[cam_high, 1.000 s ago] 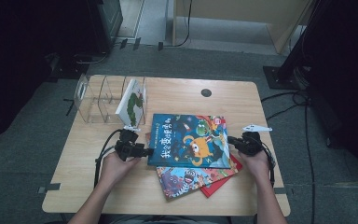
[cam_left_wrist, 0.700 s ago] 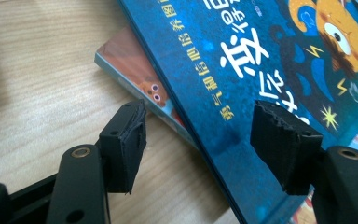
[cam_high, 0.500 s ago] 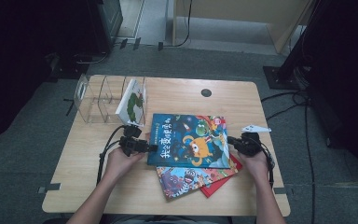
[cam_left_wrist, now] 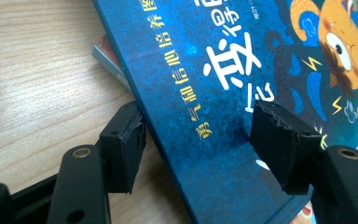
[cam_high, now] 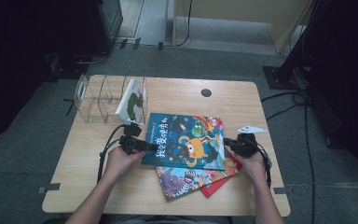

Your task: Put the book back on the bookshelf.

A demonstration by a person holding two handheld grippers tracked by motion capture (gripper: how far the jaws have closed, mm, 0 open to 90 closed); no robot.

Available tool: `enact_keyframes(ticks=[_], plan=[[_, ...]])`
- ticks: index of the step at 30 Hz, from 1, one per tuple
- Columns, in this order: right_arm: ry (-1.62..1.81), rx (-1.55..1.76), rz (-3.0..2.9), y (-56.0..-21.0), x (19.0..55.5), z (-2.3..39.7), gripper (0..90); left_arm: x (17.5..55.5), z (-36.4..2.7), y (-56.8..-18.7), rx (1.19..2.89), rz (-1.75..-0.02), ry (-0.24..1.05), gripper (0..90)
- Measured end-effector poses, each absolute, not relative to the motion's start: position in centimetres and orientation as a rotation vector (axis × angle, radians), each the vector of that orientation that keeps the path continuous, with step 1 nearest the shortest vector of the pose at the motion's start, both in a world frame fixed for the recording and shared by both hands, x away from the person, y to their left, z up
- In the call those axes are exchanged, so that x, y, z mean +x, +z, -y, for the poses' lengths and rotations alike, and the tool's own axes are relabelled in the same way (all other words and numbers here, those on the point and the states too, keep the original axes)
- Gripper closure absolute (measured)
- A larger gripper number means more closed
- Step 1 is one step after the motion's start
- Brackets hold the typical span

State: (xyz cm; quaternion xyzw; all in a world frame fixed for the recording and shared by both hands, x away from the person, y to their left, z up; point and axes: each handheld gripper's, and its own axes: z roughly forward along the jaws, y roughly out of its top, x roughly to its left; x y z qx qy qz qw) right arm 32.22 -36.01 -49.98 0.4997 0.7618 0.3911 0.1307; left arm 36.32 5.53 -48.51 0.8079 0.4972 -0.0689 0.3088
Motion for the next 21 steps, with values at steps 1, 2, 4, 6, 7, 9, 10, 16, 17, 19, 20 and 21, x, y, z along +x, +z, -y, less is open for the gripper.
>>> enact_keyframes(ticks=[1,2,4,6,7,9,10,16,17,19,20,21], plan=[[1.137,1.452,-2.212,-50.0,32.2,36.0,90.0,36.4,-5.5,-48.3,2.144,-1.317,-0.180,37.5],[1.142,1.456,-2.213,-50.0,32.2,36.1,90.0,36.4,-5.5,-48.1,2.146,-1.320,-0.185,38.0],[1.147,1.459,-2.219,-50.0,32.2,36.1,90.0,36.3,-5.7,-47.4,2.122,-1.314,-0.173,40.0],[1.154,1.460,-2.221,-50.0,32.1,36.2,90.0,36.2,-5.9,-46.5,2.105,-1.298,-0.167,42.6],[1.157,1.463,-2.220,-50.1,32.1,36.2,90.0,36.2,-5.9,-46.0,2.111,-1.292,-0.170,43.4],[1.169,1.473,-2.217,-50.1,32.1,36.3,90.0,36.2,-5.8,-45.0,2.130,-1.278,-0.170,44.2],[1.172,1.473,-2.219,-50.1,32.0,36.4,90.0,36.1,-5.8,-44.3,2.131,-1.269,-0.171,44.6],[1.170,1.459,-2.225,-49.9,31.8,36.3,90.0,36.3,-5.6,-41.2,2.147,-1.233,-0.198,48.3],[1.172,1.456,-2.226,-49.9,31.8,36.2,90.0,36.4,-5.6,-40.9,2.148,-1.233,-0.215,48.5],[1.176,1.455,-2.231,-49.9,31.8,36.2,90.0,36.7,-5.5,-40.5,2.130,-1.237,-0.266,49.9],[1.177,1.453,-2.232,-49.9,31.8,36.1,90.0,36.8,-5.5,-40.4,2.118,-1.235,-0.287,50.7],[1.180,1.446,-2.237,-49.9,31.8,36.1,90.0,36.9,-5.5,-40.2,2.113,-1.240,-0.305,52.1]])
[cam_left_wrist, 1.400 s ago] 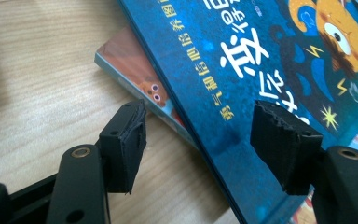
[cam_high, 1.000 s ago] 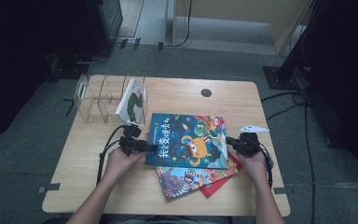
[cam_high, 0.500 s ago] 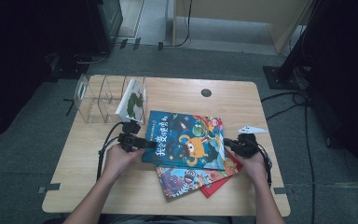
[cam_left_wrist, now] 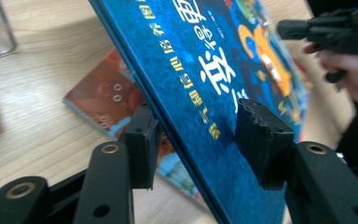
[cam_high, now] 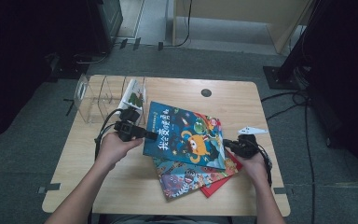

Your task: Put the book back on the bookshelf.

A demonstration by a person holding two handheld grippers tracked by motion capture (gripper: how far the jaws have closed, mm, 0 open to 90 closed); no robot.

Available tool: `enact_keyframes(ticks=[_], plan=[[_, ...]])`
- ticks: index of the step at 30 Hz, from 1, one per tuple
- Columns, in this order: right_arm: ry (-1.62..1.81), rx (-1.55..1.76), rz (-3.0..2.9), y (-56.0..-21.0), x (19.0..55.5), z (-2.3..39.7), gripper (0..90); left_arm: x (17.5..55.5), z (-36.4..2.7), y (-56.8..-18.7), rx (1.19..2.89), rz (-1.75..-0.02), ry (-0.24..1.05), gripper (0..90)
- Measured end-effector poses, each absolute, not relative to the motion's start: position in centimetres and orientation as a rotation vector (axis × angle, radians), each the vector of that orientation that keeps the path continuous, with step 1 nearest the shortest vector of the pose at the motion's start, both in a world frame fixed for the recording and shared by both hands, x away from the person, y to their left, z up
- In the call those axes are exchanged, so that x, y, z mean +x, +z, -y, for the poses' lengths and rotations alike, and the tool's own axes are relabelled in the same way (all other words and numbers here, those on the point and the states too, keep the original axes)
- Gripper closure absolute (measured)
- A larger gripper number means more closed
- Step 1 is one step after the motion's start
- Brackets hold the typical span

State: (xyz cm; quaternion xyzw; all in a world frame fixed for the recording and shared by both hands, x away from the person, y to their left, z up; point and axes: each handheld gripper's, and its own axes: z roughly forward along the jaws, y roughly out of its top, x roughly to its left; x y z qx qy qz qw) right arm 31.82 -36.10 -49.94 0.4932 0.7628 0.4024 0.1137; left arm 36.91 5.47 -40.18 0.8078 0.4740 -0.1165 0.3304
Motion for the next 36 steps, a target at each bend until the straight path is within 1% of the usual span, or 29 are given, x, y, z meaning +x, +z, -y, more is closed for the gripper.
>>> enact_keyframes(ticks=[7,14,19,22,26,28,31,36], plan=[[1.187,1.390,-2.280,-49.9,31.8,34.9,90.0,37.3,-5.7,-37.8,2.109,-1.240,-0.278,56.6],[1.213,1.365,-2.305,-50.0,31.8,34.0,90.0,37.4,-5.2,-35.6,2.126,-1.227,-0.284,58.8],[1.225,1.331,-2.339,-50.0,31.8,33.2,90.0,37.7,-4.7,-34.9,2.114,-1.223,-0.360,62.0],[1.231,1.281,-2.373,-50.0,31.6,32.3,90.0,37.9,-4.3,-34.8,2.116,-1.228,-0.378,64.2],[1.217,1.258,-2.381,-49.9,31.6,31.9,90.0,38.5,-4.6,-34.6,2.064,-1.203,-0.473,71.1],[1.234,1.252,-2.394,-50.0,31.6,32.1,86.0,38.9,-4.6,-34.0,2.068,-1.187,-0.503,74.3],[1.224,1.252,-2.387,-49.8,31.6,32.4,84.0,39.3,-4.4,-32.8,2.119,-1.172,-0.496,75.9],[1.271,1.317,-2.312,-49.5,31.7,34.2,80.3,39.5,-4.6,-31.0,2.200,-1.155,-0.503,78.5]])
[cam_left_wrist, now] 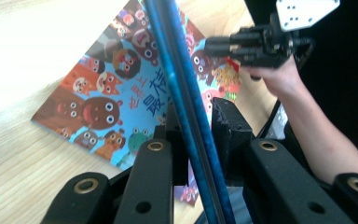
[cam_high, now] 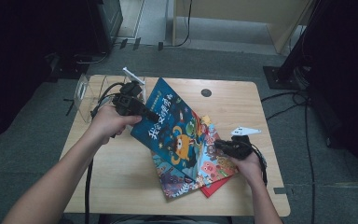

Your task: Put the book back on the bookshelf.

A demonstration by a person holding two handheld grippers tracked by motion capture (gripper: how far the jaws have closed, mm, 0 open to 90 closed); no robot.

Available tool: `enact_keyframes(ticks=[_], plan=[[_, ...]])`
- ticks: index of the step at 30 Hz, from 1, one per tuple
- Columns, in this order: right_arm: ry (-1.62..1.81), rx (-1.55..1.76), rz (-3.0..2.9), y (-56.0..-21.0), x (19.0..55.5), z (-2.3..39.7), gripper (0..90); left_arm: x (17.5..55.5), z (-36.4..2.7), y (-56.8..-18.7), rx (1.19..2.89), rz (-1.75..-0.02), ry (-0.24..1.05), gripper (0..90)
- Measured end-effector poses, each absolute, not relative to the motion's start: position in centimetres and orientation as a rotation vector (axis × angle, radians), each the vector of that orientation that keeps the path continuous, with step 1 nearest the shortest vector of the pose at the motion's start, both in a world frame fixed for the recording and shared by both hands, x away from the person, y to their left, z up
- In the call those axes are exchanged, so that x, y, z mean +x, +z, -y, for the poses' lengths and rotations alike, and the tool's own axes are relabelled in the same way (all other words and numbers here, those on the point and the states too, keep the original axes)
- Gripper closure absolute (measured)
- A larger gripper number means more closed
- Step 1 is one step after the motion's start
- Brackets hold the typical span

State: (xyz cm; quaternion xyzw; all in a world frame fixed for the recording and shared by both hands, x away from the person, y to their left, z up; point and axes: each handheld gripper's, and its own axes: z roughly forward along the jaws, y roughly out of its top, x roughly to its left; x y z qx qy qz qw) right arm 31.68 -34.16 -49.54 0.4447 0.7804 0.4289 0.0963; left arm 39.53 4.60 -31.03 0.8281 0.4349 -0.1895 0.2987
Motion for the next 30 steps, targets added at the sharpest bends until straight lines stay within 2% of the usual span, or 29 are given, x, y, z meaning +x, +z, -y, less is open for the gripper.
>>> enact_keyframes(ticks=[9,15,26,30], plan=[[1.248,1.290,-2.336,-49.7,31.8,33.4,76.7,39.2,-6.4,-29.6,2.212,-1.191,-0.567,83.8],[1.250,1.280,-2.336,-49.6,32.0,33.1,75.3,38.2,-7.7,-28.2,2.239,-1.170,-0.496,83.8],[1.230,1.232,-2.299,-49.2,32.5,31.7,61.7,36.2,-12.6,-26.8,2.206,-1.236,-0.406,83.6],[1.218,1.193,-2.313,-49.2,32.9,30.7,59.6,35.3,-14.4,-26.5,2.191,-1.263,-0.379,83.5]])
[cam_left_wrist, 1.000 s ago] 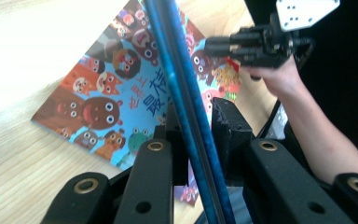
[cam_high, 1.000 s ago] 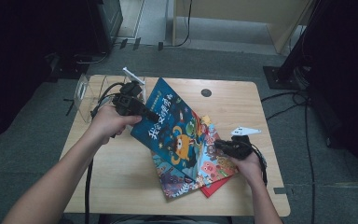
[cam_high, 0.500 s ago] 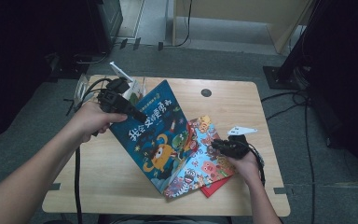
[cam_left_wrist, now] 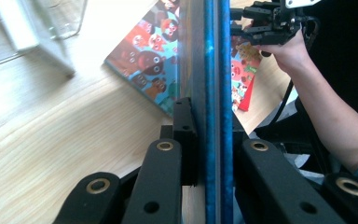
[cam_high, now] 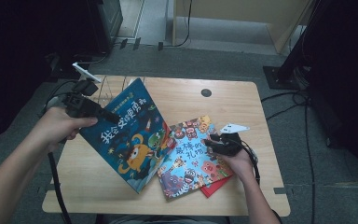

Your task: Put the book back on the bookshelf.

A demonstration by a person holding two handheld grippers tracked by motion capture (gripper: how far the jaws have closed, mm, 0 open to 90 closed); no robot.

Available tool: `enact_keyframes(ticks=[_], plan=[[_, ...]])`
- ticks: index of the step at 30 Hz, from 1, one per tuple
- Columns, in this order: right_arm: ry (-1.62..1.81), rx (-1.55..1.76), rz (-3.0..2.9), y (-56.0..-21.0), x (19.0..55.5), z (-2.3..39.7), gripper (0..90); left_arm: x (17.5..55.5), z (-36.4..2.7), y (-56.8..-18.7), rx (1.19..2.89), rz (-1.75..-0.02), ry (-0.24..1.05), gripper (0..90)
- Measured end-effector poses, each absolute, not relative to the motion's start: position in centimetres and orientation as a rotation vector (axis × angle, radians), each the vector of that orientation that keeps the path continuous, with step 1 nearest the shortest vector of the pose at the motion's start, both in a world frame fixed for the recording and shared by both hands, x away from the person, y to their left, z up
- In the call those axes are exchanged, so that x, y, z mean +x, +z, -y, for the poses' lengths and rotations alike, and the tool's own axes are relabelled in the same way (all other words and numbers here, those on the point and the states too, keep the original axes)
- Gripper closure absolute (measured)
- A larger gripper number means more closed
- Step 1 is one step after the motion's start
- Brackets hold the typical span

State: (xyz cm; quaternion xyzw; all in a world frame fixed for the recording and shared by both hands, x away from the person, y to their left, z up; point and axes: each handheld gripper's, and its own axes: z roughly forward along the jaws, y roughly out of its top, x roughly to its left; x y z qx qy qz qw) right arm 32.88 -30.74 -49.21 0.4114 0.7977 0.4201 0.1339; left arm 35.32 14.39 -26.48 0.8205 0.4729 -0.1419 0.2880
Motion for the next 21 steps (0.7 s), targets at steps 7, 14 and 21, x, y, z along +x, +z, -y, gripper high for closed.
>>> enact_keyframes(ticks=[7,14,21], plan=[[1.200,1.169,-2.312,-49.1,33.4,29.8,56.6,33.6,-17.2,-26.3,2.145,-1.322,-0.359,83.5],[1.193,1.149,-2.328,-49.1,34.0,29.1,56.1,32.1,-19.7,-26.6,2.103,-1.387,-0.342,83.3],[1.192,1.147,-2.340,-49.1,34.5,28.7,56.9,30.8,-22.3,-26.7,2.062,-1.454,-0.325,83.3]])
